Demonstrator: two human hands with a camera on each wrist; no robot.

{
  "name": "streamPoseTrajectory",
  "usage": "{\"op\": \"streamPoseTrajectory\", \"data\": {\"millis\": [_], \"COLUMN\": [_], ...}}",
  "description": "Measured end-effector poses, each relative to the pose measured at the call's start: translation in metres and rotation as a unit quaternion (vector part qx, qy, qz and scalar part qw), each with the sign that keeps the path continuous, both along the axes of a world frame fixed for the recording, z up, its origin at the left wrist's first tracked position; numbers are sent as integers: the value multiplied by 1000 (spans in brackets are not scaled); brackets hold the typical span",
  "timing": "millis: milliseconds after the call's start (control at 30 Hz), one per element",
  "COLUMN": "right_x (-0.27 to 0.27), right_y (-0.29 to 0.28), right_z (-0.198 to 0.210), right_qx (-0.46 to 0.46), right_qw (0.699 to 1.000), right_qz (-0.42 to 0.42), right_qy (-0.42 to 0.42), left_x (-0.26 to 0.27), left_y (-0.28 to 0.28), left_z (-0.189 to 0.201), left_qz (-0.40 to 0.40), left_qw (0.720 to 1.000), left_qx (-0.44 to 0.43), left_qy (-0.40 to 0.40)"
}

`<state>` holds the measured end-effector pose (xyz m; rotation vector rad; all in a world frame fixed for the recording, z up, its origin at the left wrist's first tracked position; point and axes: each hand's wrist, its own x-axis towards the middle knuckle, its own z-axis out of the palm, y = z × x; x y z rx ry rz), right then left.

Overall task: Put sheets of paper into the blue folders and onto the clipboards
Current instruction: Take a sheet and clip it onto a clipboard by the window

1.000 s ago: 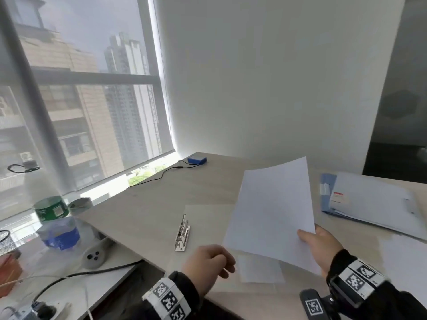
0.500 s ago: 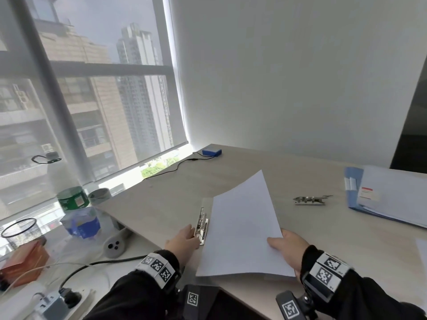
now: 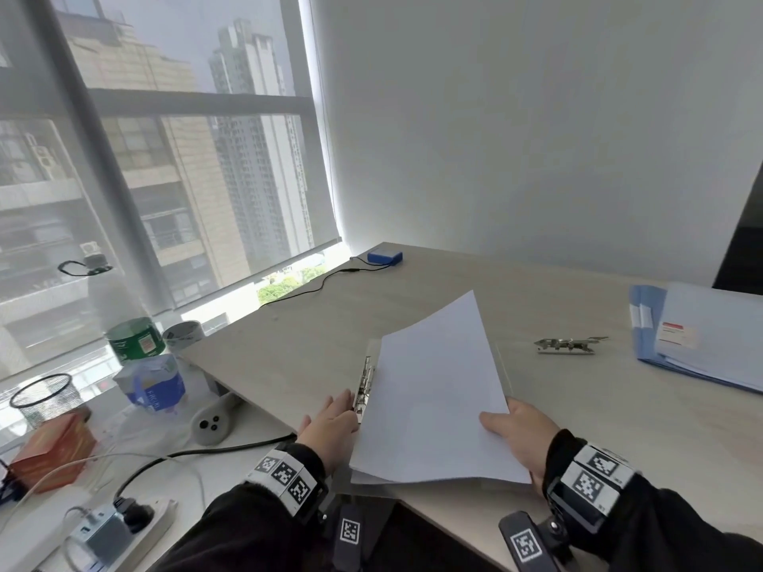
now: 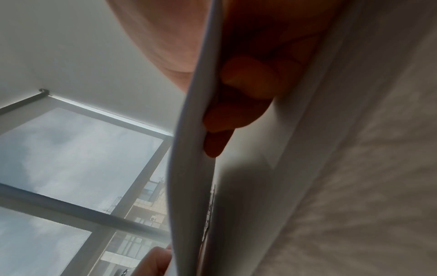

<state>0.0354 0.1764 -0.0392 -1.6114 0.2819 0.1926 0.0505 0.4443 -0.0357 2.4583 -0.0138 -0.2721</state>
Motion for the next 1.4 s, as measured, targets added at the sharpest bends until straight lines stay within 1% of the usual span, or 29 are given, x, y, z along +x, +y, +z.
{"op": "streamPoseTrajectory", "data": {"millis": [33, 133, 300, 433, 500, 767, 867, 1000, 1133, 1400], "right_x": [0, 1, 1, 0, -1, 0, 2, 2, 1, 5], "right_y": [1, 0, -3, -4, -4, 1, -3, -9, -9, -10], "right_z": [1, -1, -3, -3, -3, 0, 0, 0, -3, -9], "right_qx": [-5, -7, -13, -8, -4, -17, -11, -22, -17, -56], "right_qw": [1000, 1000, 1000, 1000, 1000, 999, 999, 1000, 1000, 998], "right_qz": [4, 3, 4, 8, 10, 50, 34, 3, -19, -9], "right_qy": [-2, -1, 1, 1, 3, 8, 11, 0, -12, 2], "left_x": [1, 2, 7, 7, 7, 7, 8, 10, 11, 9], "left_y": [1, 1, 4, 3, 2, 2, 3, 5, 6, 4], "left_z": [-2, -5, -12, -15, -14, -20, -23, -28, -28, -25], "left_qz": [4, 20, 22, 40, 44, 50, 57, 56, 51, 62], "left_qw": [1000, 999, 999, 993, 992, 992, 991, 992, 993, 993], "left_qx": [-2, -42, -45, -110, -120, -116, -123, -103, -97, -98], "left_qy": [-4, -10, -11, -7, -10, -8, -10, -34, -35, -37]}}
